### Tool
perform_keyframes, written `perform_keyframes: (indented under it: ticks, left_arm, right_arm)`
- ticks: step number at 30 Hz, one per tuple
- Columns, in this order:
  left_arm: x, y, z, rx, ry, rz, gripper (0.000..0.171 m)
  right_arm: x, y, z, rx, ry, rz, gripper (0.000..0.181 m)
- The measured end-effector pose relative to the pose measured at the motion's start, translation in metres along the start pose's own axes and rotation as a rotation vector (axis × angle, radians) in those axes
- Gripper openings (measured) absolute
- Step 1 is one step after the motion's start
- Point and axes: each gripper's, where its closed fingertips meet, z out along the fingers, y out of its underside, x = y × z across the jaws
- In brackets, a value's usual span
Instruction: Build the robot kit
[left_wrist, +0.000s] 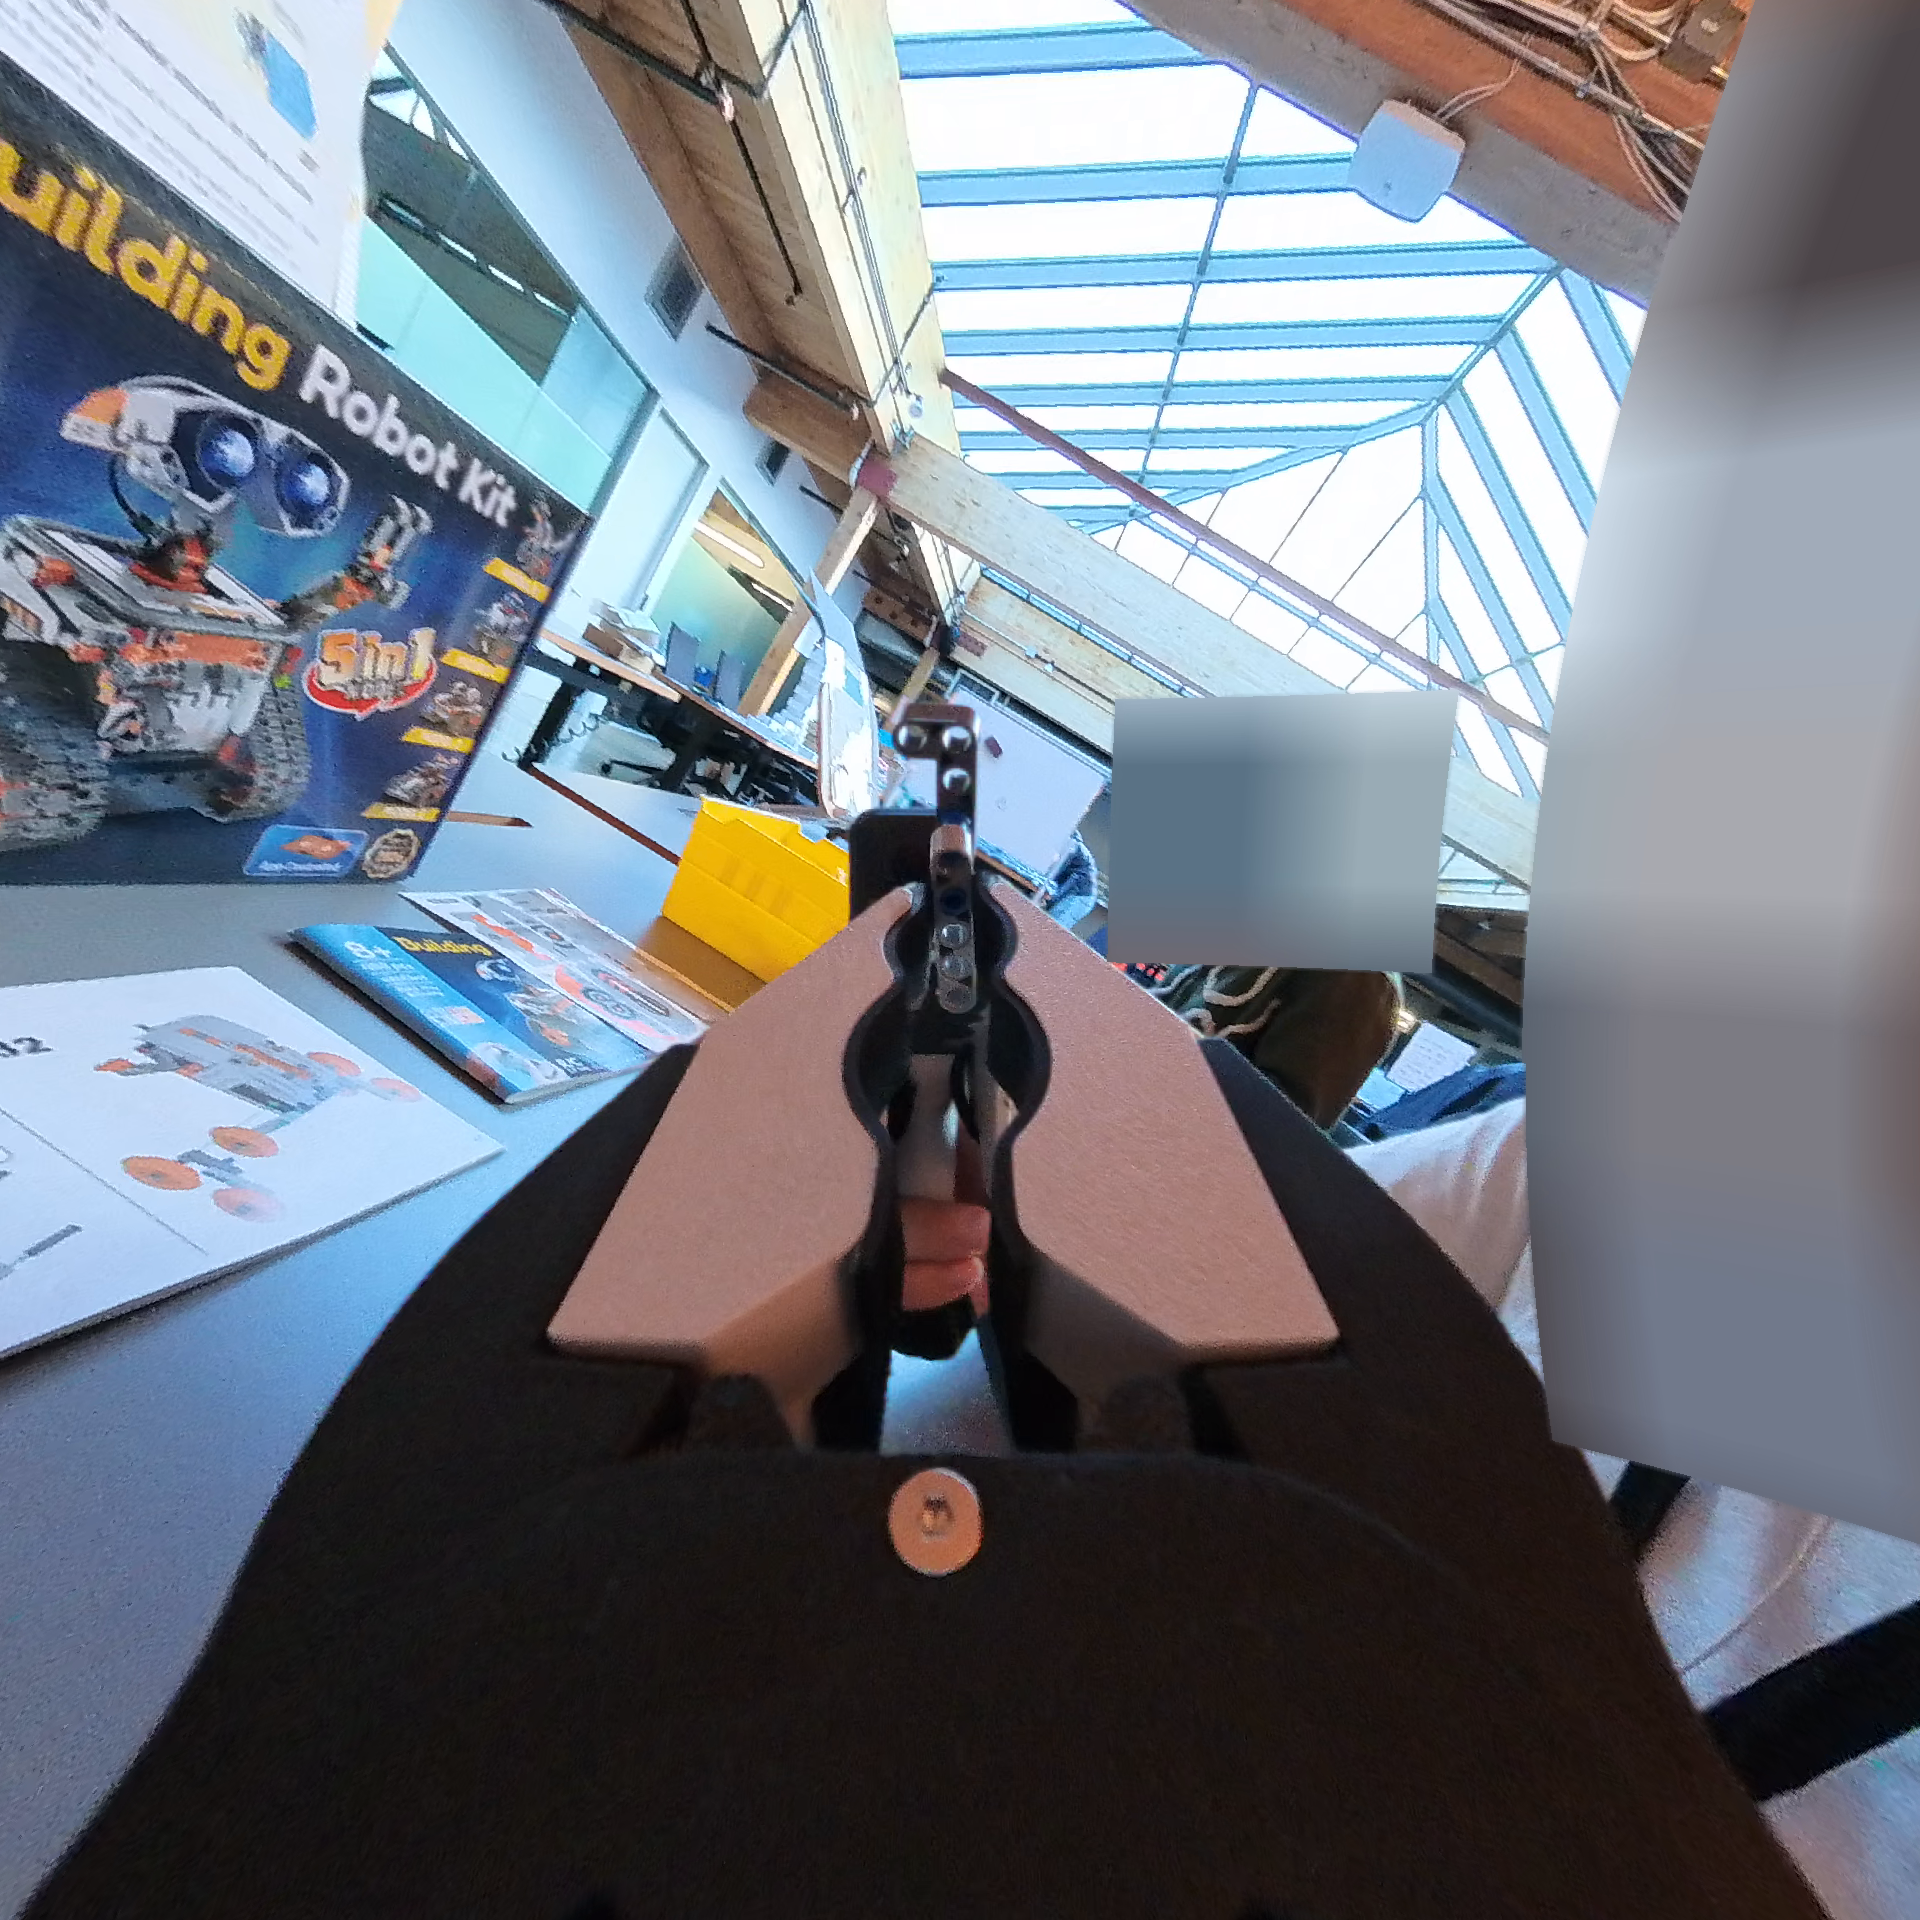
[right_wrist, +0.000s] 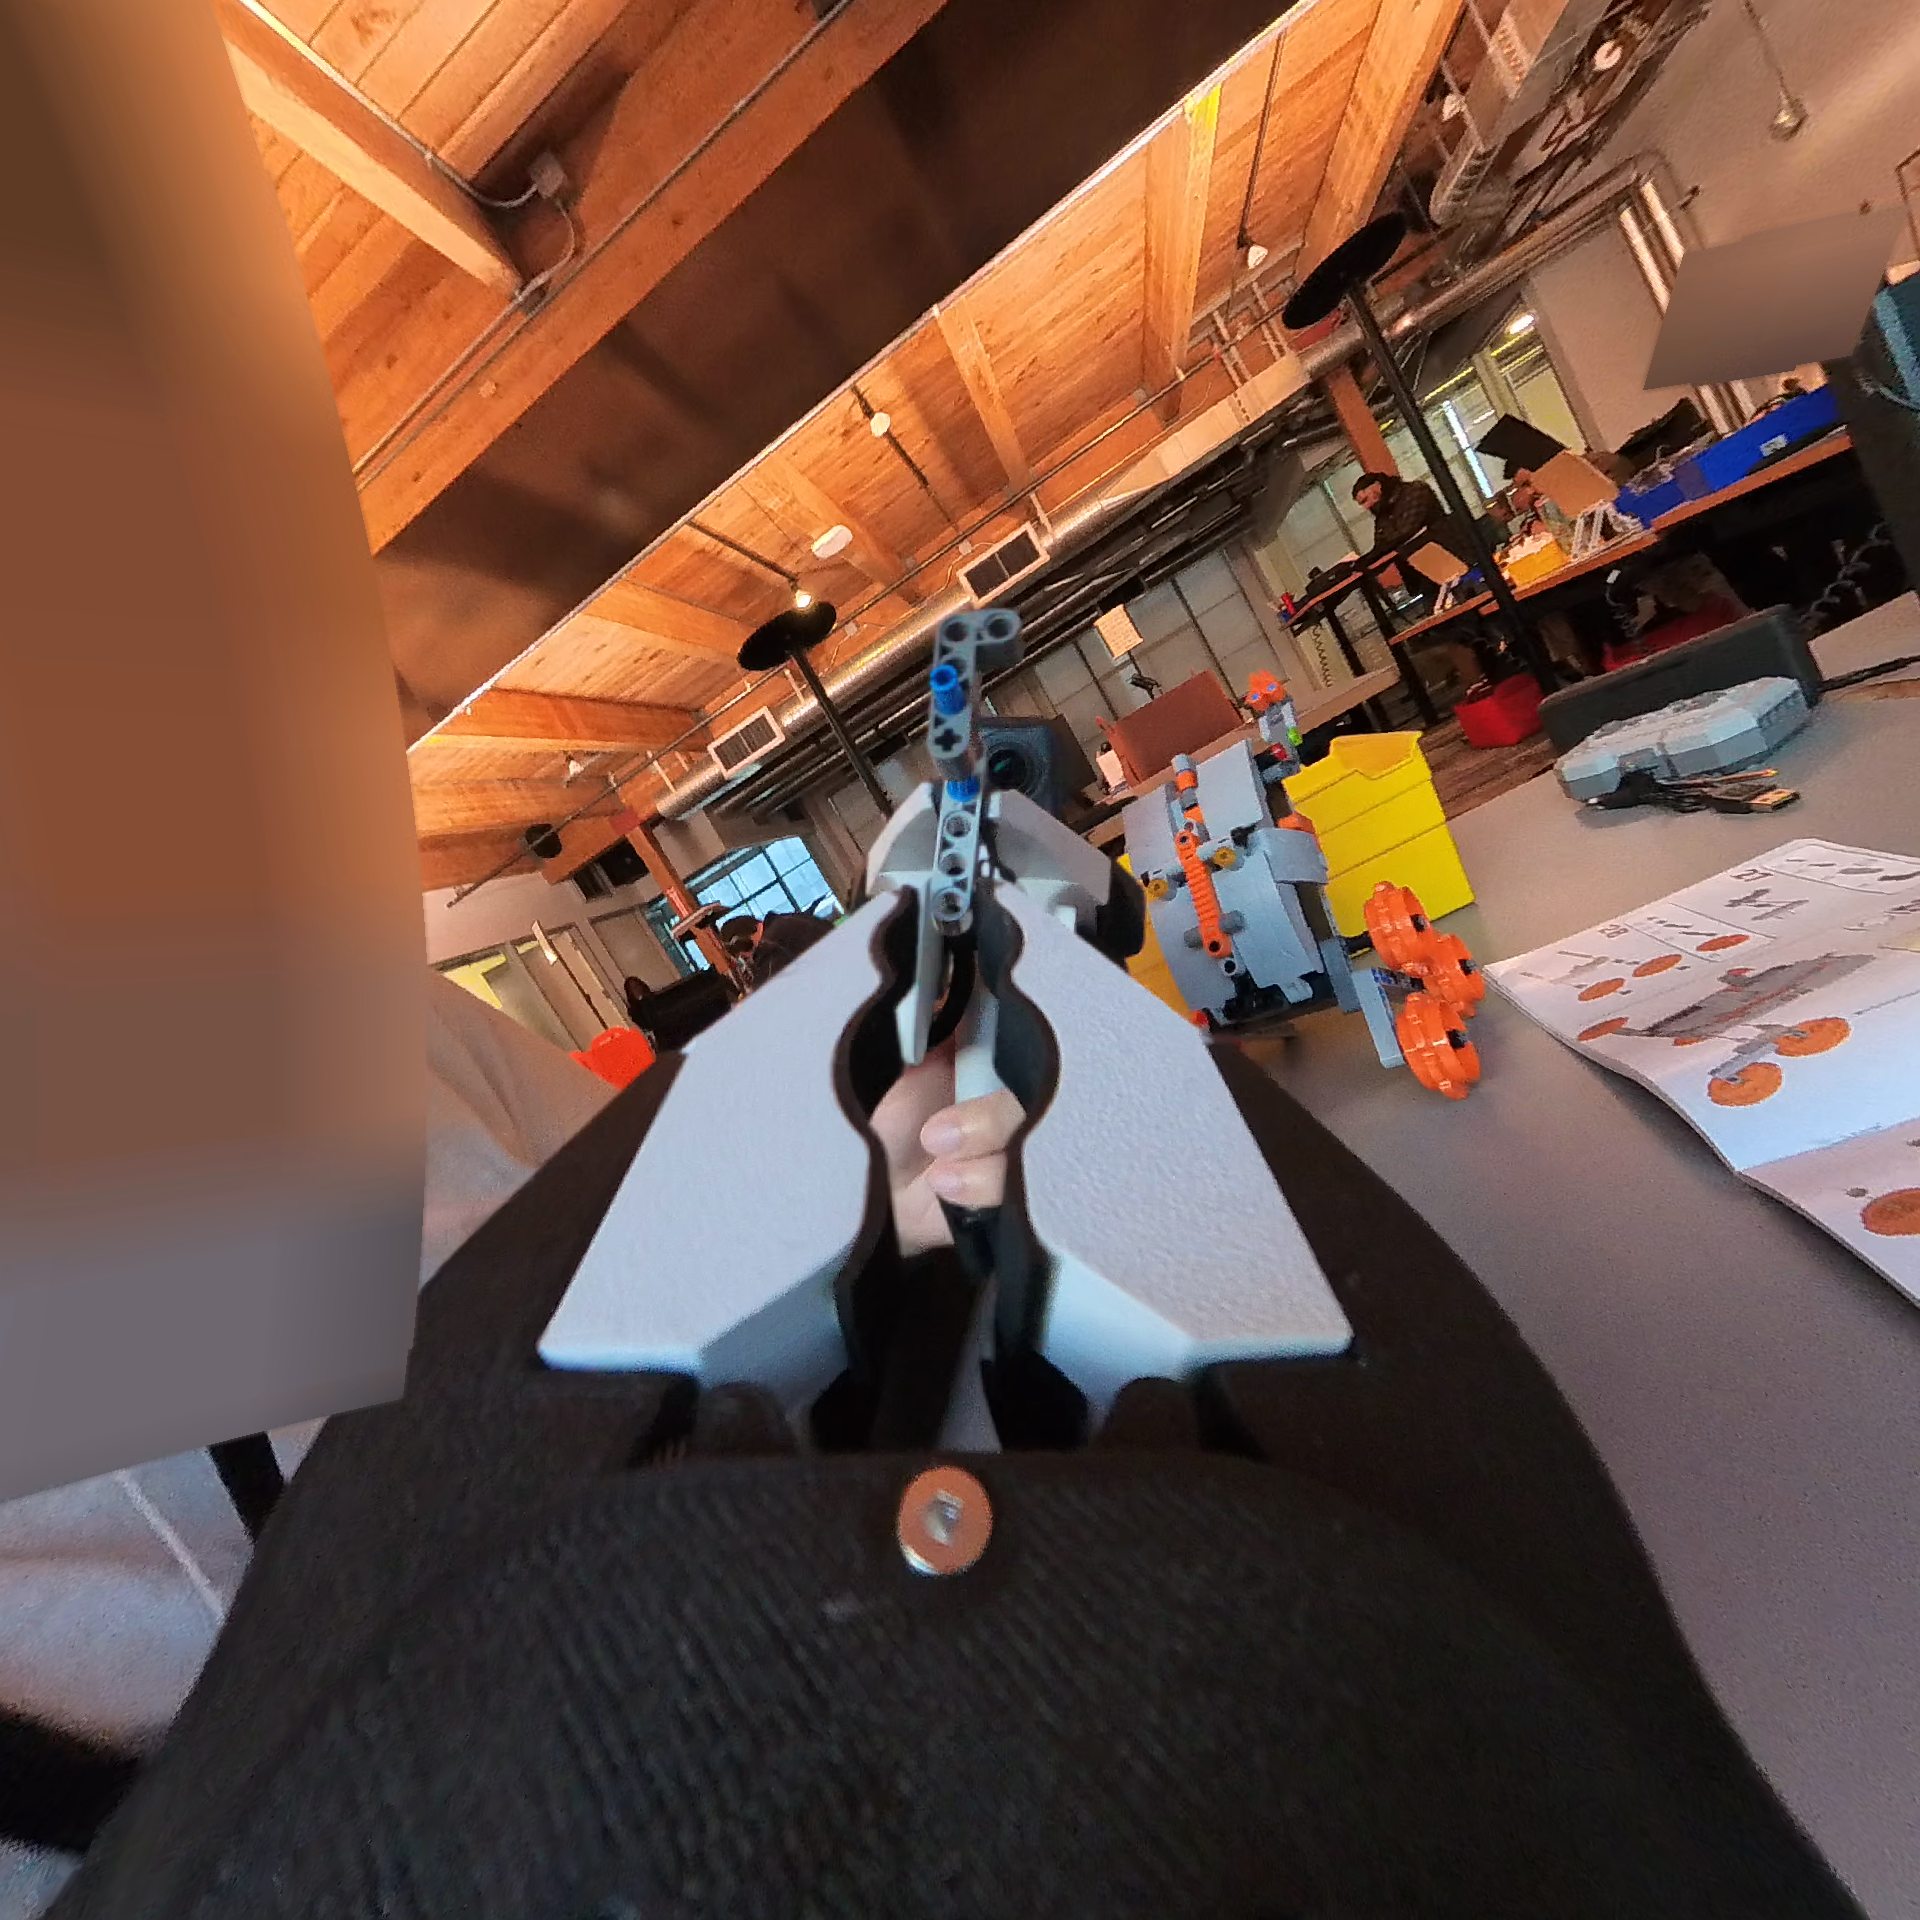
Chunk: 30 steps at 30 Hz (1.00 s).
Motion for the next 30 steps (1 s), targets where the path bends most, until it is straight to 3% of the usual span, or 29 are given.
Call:
perform_keyframes:
  ticks: [2,5,10,13,17,22,25,30]
  left_arm:
    - [0.001,-0.001,-0.002,-0.008,0.012,-0.026,0.004]
    - [0.001,0.001,-0.004,-0.056,-0.008,-0.021,0.005]
    - [0.017,-0.001,0.005,-0.163,-0.001,0.018,0.005]
    - [0.034,-0.014,0.014,-0.262,-0.006,0.081,0.005]
    - [0.057,-0.052,0.029,-0.395,-0.013,0.165,0.005]
    - [0.069,-0.101,0.044,-0.478,-0.096,0.334,0.005]
    - [0.079,-0.110,0.045,-0.455,-0.080,0.350,0.005]
    - [0.071,-0.115,0.040,-0.433,-0.127,0.363,0.005]
  right_arm:
    - [0.002,0.001,-0.005,-0.034,0.000,-0.021,0.029]
    - [-0.002,-0.011,-0.016,-0.065,-0.016,-0.118,0.033]
    - [0.008,-0.038,-0.027,-0.169,0.162,-0.298,0.053]
    - [-0.014,-0.064,-0.018,-0.191,0.151,-0.261,0.048]
    - [-0.046,-0.098,0.008,-0.230,0.163,-0.261,0.043]
    - [-0.077,-0.149,0.036,-0.224,0.251,-0.416,0.045]
    - [-0.085,-0.160,0.039,-0.203,0.277,-0.457,0.043]
    - [-0.083,-0.154,0.050,-0.209,0.150,-0.388,0.032]
